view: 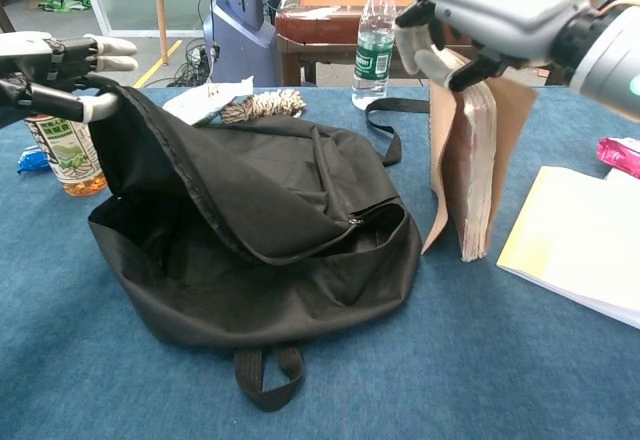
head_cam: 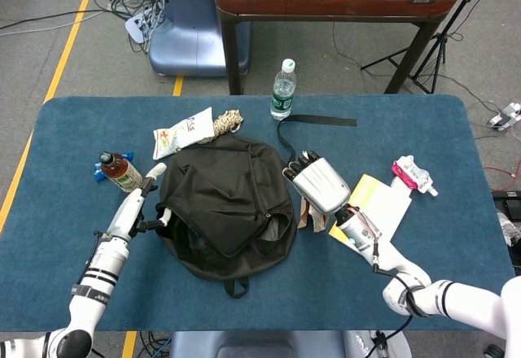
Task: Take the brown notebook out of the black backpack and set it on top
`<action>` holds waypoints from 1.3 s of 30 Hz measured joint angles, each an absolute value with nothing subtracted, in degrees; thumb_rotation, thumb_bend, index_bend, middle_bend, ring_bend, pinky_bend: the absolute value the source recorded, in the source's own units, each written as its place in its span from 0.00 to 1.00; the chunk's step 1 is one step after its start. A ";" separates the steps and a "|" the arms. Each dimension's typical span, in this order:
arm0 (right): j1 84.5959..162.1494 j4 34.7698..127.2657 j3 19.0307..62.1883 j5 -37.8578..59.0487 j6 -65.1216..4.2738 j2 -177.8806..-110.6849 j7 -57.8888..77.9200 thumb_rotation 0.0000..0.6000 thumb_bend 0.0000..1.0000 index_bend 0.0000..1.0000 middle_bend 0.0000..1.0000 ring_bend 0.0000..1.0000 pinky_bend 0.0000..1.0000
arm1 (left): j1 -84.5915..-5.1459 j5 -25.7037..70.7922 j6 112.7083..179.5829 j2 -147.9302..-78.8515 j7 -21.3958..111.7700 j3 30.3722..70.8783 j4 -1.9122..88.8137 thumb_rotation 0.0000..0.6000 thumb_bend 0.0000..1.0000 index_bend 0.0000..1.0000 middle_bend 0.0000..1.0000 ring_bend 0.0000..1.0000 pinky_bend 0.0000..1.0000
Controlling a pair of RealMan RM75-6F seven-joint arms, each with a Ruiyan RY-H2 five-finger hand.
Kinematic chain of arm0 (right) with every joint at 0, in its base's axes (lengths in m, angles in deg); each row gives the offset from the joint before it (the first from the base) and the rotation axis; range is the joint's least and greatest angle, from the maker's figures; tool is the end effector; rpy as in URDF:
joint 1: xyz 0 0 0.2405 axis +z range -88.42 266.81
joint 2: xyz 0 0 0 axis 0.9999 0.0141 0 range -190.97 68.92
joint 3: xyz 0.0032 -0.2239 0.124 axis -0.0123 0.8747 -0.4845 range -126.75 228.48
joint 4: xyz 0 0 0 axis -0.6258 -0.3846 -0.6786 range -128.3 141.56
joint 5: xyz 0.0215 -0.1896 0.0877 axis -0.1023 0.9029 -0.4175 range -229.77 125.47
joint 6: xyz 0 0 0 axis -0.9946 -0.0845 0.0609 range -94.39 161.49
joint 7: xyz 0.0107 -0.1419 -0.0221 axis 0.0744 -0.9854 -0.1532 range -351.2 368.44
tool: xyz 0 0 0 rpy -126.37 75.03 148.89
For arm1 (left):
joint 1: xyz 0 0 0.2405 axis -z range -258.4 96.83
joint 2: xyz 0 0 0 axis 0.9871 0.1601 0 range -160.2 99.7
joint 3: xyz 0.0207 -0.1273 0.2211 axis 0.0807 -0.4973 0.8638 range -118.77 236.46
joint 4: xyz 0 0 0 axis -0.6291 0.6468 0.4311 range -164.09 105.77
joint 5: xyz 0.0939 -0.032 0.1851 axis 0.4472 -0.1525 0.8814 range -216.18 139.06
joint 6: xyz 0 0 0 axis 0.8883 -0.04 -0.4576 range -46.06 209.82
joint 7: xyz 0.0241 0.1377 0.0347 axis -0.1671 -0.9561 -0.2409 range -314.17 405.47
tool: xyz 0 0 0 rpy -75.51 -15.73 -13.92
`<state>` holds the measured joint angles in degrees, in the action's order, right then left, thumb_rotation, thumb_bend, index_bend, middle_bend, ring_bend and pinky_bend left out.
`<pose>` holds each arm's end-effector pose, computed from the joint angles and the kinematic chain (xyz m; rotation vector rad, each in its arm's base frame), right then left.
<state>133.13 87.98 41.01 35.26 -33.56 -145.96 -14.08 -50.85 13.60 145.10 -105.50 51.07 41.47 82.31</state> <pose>-0.1098 -0.3493 0.0326 1.9056 -0.2830 1.1144 -0.1541 0.2987 0.0653 -1.2382 -1.6930 -1.3200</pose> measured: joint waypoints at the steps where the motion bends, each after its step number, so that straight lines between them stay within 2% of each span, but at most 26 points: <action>1: 133.28 88.48 40.88 34.82 -33.18 -146.22 -14.31 1.00 0.61 0.49 0.34 0.26 0.39 | -50.79 13.60 145.06 -105.60 51.09 41.46 82.19 1.00 0.45 0.00 0.00 0.00 0.10; 5: 134.05 89.31 39.99 34.52 -32.76 -147.25 -13.25 1.00 0.60 0.28 0.21 0.13 0.26 | -50.69 13.60 145.06 -105.65 51.11 41.39 82.03 1.00 0.44 0.00 0.00 0.00 0.10; 7: 134.34 89.34 39.63 34.81 -33.01 -147.56 -11.81 1.00 0.58 0.21 0.16 0.08 0.21 | -50.69 13.67 145.22 -105.62 51.02 41.38 82.00 1.00 0.44 0.00 0.00 0.00 0.10; 10: 134.77 89.27 39.11 35.90 -33.91 -147.93 -8.41 1.00 0.54 0.16 0.12 0.05 0.18 | -50.78 13.76 145.50 -105.35 50.89 41.34 82.21 1.00 0.43 0.00 0.00 0.00 0.09; 17: 134.69 89.23 38.16 39.35 -38.81 -147.36 -0.81 1.00 0.52 0.16 0.12 0.05 0.17 | -51.11 13.96 145.64 -104.04 50.16 41.74 82.91 1.00 0.34 0.00 0.00 0.00 0.07; 23: 133.42 89.86 38.12 39.55 -40.27 -145.65 0.65 1.00 0.51 0.14 0.12 0.05 0.17 | -50.99 13.50 143.85 -101.45 48.12 43.06 84.65 1.00 0.26 0.00 0.00 0.00 0.03; 39: 127.75 96.01 39.98 38.66 -42.97 -137.60 -0.04 1.00 0.50 0.13 0.12 0.05 0.17 | -51.37 12.91 140.68 -89.56 42.00 47.73 89.17 1.00 0.24 0.00 0.00 0.00 0.01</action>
